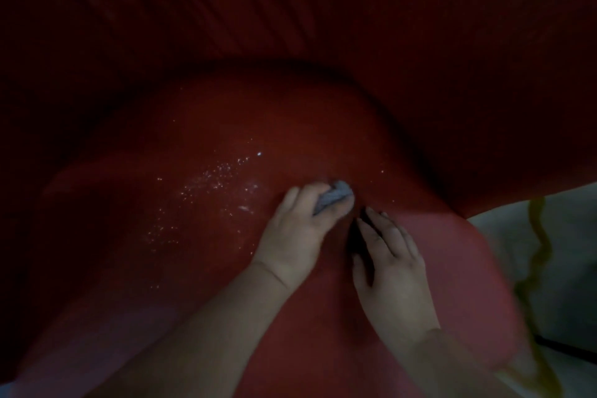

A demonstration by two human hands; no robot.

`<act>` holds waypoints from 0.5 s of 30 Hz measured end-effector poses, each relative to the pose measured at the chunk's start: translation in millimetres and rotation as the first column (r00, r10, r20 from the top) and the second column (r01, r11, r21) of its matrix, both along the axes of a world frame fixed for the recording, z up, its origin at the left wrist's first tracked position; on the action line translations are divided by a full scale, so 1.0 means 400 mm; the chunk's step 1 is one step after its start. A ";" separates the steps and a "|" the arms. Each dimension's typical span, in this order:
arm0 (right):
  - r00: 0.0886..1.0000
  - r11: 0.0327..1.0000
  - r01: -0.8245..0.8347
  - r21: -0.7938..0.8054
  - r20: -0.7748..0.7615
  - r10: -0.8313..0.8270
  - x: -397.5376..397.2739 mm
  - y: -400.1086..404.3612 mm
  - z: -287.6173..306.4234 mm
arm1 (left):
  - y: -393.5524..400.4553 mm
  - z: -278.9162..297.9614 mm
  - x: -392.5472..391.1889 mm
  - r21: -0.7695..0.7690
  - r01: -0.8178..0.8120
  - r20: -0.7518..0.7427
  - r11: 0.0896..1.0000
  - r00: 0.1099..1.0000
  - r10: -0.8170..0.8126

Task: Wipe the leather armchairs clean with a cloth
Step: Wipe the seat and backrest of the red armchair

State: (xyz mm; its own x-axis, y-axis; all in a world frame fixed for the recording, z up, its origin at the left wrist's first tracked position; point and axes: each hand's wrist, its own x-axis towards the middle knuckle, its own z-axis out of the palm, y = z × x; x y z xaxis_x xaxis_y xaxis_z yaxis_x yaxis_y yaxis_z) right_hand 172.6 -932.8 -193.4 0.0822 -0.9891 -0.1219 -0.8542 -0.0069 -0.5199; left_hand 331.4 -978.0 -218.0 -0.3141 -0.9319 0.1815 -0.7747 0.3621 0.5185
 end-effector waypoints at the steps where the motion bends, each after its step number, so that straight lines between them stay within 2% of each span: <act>1: 1.000 1.000 -0.006 -0.003 0.002 0.006 -0.008 0.000 -0.001 | -0.018 -0.016 0.027 -0.052 0.008 0.046 0.999 0.999 -0.006; 3: 0.999 0.999 -0.037 0.007 0.000 0.037 -0.021 0.000 -0.004 | -0.065 -0.019 0.086 0.039 -0.247 -0.032 0.968 0.968 0.248; 4: 0.999 0.999 -0.047 0.010 -0.002 0.047 -0.025 0.000 -0.005 | -0.092 -0.007 0.103 0.108 -0.389 -0.099 0.915 0.911 0.399; 5: 0.999 0.999 -0.049 0.010 0.001 0.049 -0.028 -0.002 -0.006 | -0.107 -0.003 0.103 0.130 -0.474 -0.127 0.871 0.863 0.488; 6: 0.999 0.999 -0.048 0.005 0.009 0.048 -0.029 -0.002 -0.006 | -0.111 -0.007 0.089 0.179 -0.476 -0.212 0.861 0.836 0.507; 8: 0.998 0.998 -0.053 -0.024 0.019 0.054 -0.030 -0.001 -0.007 | -0.120 0.022 0.003 0.219 -0.376 -0.262 0.901 0.867 0.425; 10: 0.998 0.997 -0.057 -0.059 0.023 0.058 -0.034 0.003 -0.009 | -0.122 0.020 -0.101 0.207 -0.173 -0.209 0.963 0.954 0.216; 12: 0.998 0.997 -0.043 -0.067 0.035 0.046 -0.040 0.010 -0.010 | -0.120 -0.005 -0.170 0.184 -0.015 -0.125 0.983 0.991 0.039; 13: 0.998 0.997 -0.042 -0.070 0.036 0.045 -0.043 0.013 -0.011 | -0.127 -0.021 -0.185 0.189 0.016 -0.108 0.982 0.994 0.004; 15: 0.998 0.996 -0.056 -0.066 0.031 0.058 -0.047 0.017 -0.014 | -0.153 -0.027 -0.166 0.261 -0.002 -0.124 0.965 0.992 0.036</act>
State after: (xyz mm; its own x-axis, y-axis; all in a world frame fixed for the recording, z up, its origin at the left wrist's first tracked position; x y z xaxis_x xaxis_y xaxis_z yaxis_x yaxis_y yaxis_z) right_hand 153.7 -926.0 -199.1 0.1420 -0.9884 -0.0542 -0.8338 -0.0899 -0.5446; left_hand 265.0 -1039.2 -228.8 -0.2859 -0.9578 -0.0300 -0.7019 0.1881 0.6870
